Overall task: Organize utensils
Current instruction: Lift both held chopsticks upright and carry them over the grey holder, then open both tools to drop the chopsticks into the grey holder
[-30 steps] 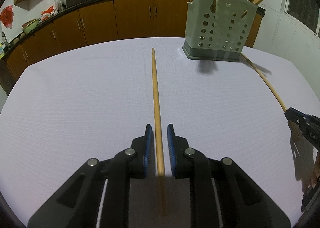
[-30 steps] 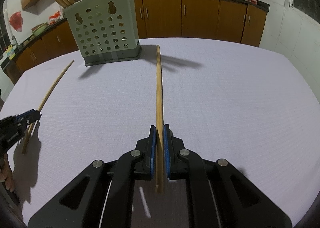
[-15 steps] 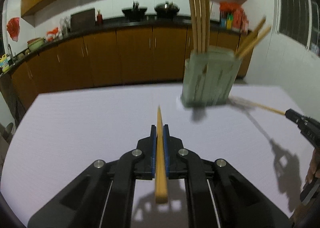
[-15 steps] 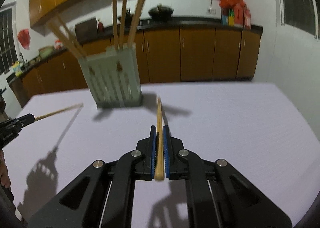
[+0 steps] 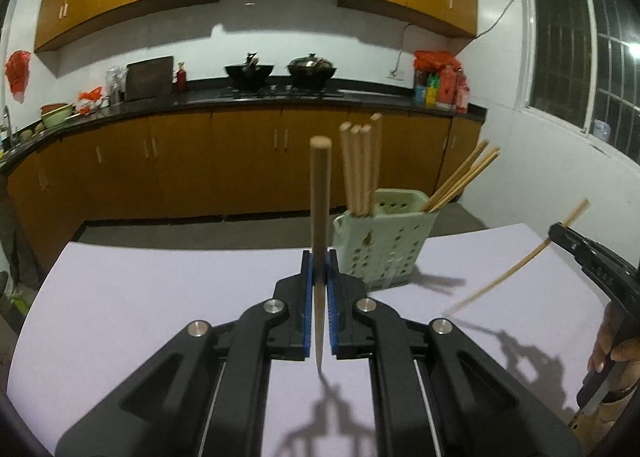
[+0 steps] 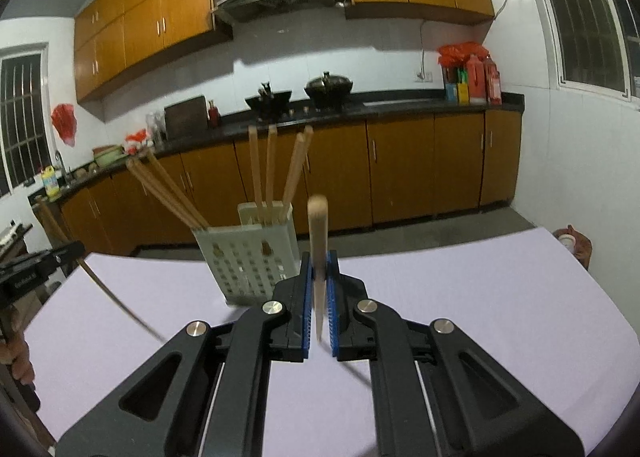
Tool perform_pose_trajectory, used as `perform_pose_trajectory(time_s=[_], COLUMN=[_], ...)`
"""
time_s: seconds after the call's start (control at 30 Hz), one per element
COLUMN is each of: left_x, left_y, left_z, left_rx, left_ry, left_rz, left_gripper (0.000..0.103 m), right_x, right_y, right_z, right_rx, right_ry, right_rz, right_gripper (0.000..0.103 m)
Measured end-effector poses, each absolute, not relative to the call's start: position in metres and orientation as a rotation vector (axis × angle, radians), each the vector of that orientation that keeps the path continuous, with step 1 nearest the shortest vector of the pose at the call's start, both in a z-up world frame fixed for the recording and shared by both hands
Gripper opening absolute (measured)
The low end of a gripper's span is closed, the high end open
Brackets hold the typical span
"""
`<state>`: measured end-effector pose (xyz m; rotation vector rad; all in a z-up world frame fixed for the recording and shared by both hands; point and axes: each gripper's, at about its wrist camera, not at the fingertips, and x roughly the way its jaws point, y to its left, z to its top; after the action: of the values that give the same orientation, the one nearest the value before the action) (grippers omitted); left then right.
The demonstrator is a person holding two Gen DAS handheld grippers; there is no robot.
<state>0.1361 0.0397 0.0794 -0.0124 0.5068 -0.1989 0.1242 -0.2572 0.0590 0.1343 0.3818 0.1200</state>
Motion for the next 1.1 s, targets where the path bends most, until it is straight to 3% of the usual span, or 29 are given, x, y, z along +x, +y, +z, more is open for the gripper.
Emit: perform_pose_trajectory(time_s=[0.3,0.63,0.8,1.1], left_x=[0.143,0.180,0.212,0.252], left_y=[0.015,-0.011,-0.023,-0.034], left_z=[0.130,0.201,0.195,0.149], left_rx=[-0.029,-0.111,-0.111,-0.110], left_ry=[0.387,0.156,0.124,0.193], left_rz=[-0.277,-0.254,-0.223,-0.225], left_gripper=[0.007,0.007,0.007,0.007], right_x=[0.123,0.149,0.185,0.218], right_y=[-0.241,-0.223,-0.208,-0.202], right_z=[0.111,0.181,0.165,0.119], right_rx=[0.129,0.196,0.174,0.135], right_ry=[0.253,-0.049,-0.074,0.048], right_rz=[0.187,0.205,0.164,0.155], right_gripper=[0.007,0.008,0.008,0.008])
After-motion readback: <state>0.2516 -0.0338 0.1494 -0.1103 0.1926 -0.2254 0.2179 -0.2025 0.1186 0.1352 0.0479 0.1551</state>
